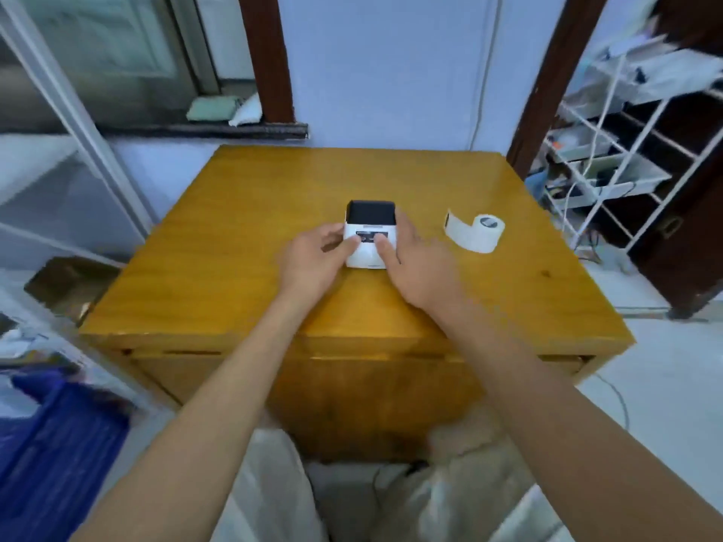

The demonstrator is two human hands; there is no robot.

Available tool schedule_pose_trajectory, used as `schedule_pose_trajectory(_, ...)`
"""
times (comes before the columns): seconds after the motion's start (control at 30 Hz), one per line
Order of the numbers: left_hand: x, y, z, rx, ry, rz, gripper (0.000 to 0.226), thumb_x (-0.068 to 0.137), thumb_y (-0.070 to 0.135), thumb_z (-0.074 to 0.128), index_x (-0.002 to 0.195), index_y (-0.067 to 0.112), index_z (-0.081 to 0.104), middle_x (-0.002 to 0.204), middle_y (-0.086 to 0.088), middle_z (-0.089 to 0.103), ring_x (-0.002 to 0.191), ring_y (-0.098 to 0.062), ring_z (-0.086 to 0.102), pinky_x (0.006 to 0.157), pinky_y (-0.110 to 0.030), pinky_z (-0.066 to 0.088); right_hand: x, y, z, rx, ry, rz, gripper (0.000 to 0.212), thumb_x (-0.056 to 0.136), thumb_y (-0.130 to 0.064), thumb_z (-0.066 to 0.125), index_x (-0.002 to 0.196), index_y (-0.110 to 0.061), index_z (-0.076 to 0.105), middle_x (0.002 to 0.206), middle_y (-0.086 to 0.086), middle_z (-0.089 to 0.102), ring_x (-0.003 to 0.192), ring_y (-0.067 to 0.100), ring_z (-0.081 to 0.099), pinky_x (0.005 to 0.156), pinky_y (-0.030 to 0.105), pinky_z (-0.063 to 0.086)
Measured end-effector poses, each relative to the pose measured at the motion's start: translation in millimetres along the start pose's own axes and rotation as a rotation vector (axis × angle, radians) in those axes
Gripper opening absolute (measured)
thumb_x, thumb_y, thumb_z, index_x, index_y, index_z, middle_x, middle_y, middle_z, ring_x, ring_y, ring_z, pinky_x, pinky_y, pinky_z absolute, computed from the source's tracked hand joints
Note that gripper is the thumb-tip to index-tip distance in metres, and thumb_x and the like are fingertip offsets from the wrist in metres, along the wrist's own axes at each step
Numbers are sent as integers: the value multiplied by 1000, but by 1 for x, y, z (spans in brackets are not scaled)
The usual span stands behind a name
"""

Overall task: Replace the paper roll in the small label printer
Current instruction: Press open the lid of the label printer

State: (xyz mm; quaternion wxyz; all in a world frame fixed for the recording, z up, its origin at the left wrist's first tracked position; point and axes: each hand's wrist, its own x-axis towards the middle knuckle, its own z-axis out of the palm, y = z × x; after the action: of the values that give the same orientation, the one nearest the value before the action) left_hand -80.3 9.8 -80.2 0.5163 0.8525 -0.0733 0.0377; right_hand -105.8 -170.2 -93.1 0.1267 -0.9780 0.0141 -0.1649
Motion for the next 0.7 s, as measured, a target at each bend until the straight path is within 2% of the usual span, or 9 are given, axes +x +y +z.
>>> schedule_pose_trajectory(0.13, -18, 0, -4, -1, -21, 7, 34, 96, 40, 71, 122, 19, 75, 120, 3, 77, 113, -14, 70, 96, -28, 52, -19, -5, -18, 104, -70, 76, 73, 107, -61, 24, 166, -18, 17, 163, 6, 45, 118, 34, 67, 90, 45, 55)
schedule_pose_trajectory(0.23, -19, -2, -3, -9, -26, -4, 24, 97, 40, 69, 115, 24, 72, 106, 14, 72, 110, -13, 69, 84, -18, 48, -23, -7, -19, 120, -56, 83, 70, 107, -59, 26, 164, -18, 24, 160, 7, 47, 118, 32, 66, 88, 42, 53)
schedule_pose_trajectory(0.3, -18, -3, 1, -18, -24, -14, 27, 98, 40, 68, 120, 26, 64, 103, 18, 69, 112, -15, 68, 81, -21, 46, -24, -4, -15, 118, -30, 81, 65, 107, -57, 31, 159, -17, 32, 152, 9, 49, 114, 31, 66, 83, 39, 50)
schedule_pose_trajectory(0.37, -13, -4, 5, 0, -27, -23, 50, 98, 46, 64, 140, 22, 51, 115, 11, 70, 119, -21, 66, 91, -33, 47, -23, -1, -10, 151, -15, 78, 63, 106, -56, 36, 157, -19, 32, 154, 9, 43, 117, 33, 64, 85, 40, 51)
schedule_pose_trajectory(0.43, -4, -3, 7, 132, -65, -19, 71, 99, 59, 53, 158, 24, 33, 141, 4, 63, 131, -27, 59, 105, -40, 45, -19, 0, -10, 232, -32, 83, 65, 106, -55, 36, 162, -24, 23, 162, 6, 34, 130, 32, 57, 97, 44, 51)
schedule_pose_trajectory(0.5, 9, 4, 5, 274, -125, 24, 80, 96, 71, 40, 164, 35, 20, 163, 3, 44, 142, -31, 50, 113, -47, 41, -14, 3, -13, 375, -79, 120, 61, 109, -52, 31, 165, -32, 17, 168, 2, 29, 143, 28, 46, 111, 46, 41)
schedule_pose_trajectory(0.53, 14, 8, 4, 308, -155, 66, 78, 97, 73, 37, 164, 39, 17, 167, 4, 37, 145, -31, 47, 115, -48, 40, -12, 6, -16, 435, -96, 129, 58, 111, -50, 28, 165, -34, 20, 168, 1, 29, 147, 26, 42, 115, 44, 35)
schedule_pose_trajectory(0.6, 24, 8, 5, 335, -187, 146, 66, 102, 65, 38, 163, 44, 22, 165, 4, 43, 139, -30, 53, 111, -45, 44, -6, 13, -18, 467, -98, 94, 51, 113, -43, 27, 163, -36, 31, 166, -1, 38, 148, 22, 41, 117, 37, 32)
schedule_pose_trajectory(0.7, 31, 2, 7, 278, -185, 208, 52, 104, 55, 46, 155, 46, 40, 143, 6, 62, 117, -21, 64, 98, -41, 51, 7, 27, -14, 493, -77, 39, 43, 113, -31, 35, 155, -36, 44, 149, -6, 58, 137, 17, 52, 112, 36, 42)
